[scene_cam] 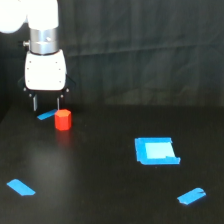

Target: Pick up the red object from the table

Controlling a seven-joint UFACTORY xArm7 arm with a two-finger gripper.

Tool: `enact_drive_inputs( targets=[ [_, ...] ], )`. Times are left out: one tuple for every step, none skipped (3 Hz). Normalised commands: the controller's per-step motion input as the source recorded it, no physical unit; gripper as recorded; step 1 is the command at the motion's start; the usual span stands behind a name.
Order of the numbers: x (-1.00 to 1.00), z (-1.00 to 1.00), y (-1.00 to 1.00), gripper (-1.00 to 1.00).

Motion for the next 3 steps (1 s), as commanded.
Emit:
enact_drive_inputs(
  targets=[
    [-0.06, 0.13, -0.13, 0.97],
    [0.14, -0.14, -0.72, 0.99],
    [0.48, -0.08, -0.76, 0.99]
  ],
)
